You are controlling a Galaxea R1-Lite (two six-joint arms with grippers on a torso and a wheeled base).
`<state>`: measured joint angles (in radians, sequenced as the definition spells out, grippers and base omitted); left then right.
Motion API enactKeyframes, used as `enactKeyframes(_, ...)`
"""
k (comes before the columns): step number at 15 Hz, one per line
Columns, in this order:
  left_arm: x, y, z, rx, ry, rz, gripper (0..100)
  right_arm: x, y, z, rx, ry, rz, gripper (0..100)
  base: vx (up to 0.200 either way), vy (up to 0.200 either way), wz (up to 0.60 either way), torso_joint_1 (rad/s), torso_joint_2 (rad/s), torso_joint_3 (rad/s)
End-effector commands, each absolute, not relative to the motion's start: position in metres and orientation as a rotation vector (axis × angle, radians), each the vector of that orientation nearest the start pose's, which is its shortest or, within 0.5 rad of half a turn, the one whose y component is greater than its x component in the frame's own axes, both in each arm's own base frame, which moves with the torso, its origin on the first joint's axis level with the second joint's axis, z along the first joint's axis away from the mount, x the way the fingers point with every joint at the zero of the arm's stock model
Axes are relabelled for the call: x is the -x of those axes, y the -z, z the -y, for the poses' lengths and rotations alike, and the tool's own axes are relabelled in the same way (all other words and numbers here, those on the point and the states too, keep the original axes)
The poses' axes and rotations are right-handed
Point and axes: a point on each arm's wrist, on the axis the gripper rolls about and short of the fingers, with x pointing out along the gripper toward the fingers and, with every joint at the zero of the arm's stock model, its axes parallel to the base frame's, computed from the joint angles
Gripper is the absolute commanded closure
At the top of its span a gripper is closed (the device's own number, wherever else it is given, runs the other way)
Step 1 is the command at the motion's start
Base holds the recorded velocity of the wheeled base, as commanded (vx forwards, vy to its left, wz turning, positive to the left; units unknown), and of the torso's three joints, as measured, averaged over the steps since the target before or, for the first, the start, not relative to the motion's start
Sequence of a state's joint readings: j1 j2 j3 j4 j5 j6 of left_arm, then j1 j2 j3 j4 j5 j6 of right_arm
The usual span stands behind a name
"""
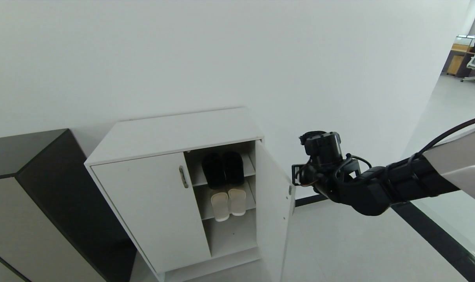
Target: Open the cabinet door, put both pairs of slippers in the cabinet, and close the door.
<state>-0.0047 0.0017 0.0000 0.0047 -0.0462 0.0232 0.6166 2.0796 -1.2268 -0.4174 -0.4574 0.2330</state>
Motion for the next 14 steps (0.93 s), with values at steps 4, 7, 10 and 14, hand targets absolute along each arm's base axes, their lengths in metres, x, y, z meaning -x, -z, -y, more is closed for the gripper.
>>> enactKeyframes(4, 0.023, -0.075, 0.001, -0.023, 0.051, -0.006, 100, -0.316, -0.145, -0.231, 0.015, -0.165, -0.343, 100, 0.0, 0.0, 0.0, 0.0, 0.0, 0.0)
enactKeyframes(7, 0.023, -0.075, 0.001, -0.023, 0.051, -0.004, 100, -0.315, -0.145, -0.231, 0.022, -0.177, -0.344, 100, 0.0, 0.0, 0.0, 0.0, 0.0, 0.0)
enactKeyframes(10, 0.023, -0.075, 0.001, -0.023, 0.051, -0.006, 100, -0.314, -0.144, -0.232, 0.025, -0.181, -0.346, 100, 0.0, 0.0, 0.0, 0.0, 0.0, 0.0)
enactKeyframes(14, 0.023, -0.075, 0.001, -0.021, 0.051, -0.006, 100, -0.313, -0.143, -0.233, 0.028, -0.184, -0.35, 100, 0.0, 0.0, 0.6, 0.001, 0.0, 0.001)
